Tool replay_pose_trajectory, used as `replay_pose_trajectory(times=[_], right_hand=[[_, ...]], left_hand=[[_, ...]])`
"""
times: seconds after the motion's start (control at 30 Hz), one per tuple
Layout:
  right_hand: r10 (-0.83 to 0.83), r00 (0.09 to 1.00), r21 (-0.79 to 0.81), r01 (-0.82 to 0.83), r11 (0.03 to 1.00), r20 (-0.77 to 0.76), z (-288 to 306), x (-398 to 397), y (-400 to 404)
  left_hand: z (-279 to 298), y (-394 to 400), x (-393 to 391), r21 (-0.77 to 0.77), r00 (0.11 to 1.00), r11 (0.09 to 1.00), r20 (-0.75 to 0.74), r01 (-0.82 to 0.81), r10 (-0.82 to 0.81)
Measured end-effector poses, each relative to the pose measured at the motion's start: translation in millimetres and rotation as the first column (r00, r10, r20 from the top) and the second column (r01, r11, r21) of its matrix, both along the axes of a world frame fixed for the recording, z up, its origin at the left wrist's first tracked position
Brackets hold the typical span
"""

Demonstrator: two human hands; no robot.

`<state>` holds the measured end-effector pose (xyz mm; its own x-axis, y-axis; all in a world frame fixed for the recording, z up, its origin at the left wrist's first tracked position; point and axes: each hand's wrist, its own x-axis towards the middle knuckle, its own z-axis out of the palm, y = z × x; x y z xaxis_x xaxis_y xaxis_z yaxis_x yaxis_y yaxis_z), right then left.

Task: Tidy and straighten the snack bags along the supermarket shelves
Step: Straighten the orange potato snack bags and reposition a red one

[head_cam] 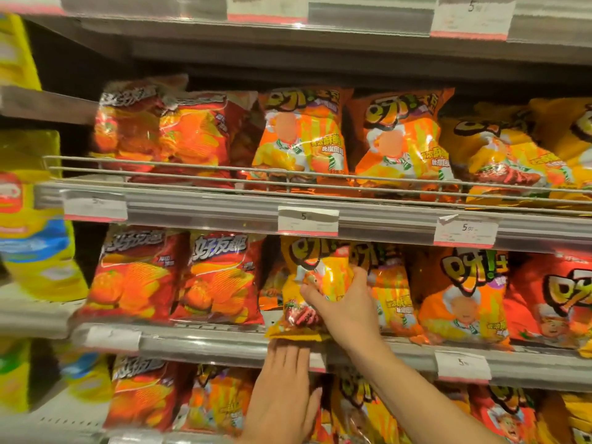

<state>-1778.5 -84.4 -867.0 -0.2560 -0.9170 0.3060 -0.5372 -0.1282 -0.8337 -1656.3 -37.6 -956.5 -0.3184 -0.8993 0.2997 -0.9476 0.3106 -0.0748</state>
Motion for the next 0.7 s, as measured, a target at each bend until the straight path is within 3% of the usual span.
replay_pose_trajectory(times=[0.07, 0.27, 0.4, 0.57, 0.7], right_hand=[[-0.076, 0.997, -0.016, 0.076, 0.997, -0.018, -1.0, 12.5, -9.7], [-0.233, 0.966, -0.095, 0.224, 0.970, -0.110, -9.9, 40.2, -27.7], [-0.220, 0.960, -0.094, 0.207, 0.974, -0.171, -18.4, 51.4, -29.1], [-0.171, 0.962, -0.080, 0.158, 0.984, -0.213, -31.3, 54.3, -23.5], [-0.142, 0.959, -0.066, 0.129, 0.989, -0.244, -36.4, 50.5, -24.4]], left_hand=[[2.9, 3.5, -0.2, 0.031, 1.000, 0.999, 0.021, -0.015, 0.014], [3.8, 5.0, 1.2, -0.064, 1.000, 0.998, 0.018, 0.006, -0.005], [-12.4, 5.1, 2.4, -0.101, 0.989, 0.991, 0.131, 0.082, -0.069], [-27.8, 0.7, 5.9, -0.199, 0.996, 0.976, 0.036, 0.093, -0.087], [-32.5, 1.1, -1.9, -0.152, 0.997, 0.986, 0.047, 0.074, -0.068]])
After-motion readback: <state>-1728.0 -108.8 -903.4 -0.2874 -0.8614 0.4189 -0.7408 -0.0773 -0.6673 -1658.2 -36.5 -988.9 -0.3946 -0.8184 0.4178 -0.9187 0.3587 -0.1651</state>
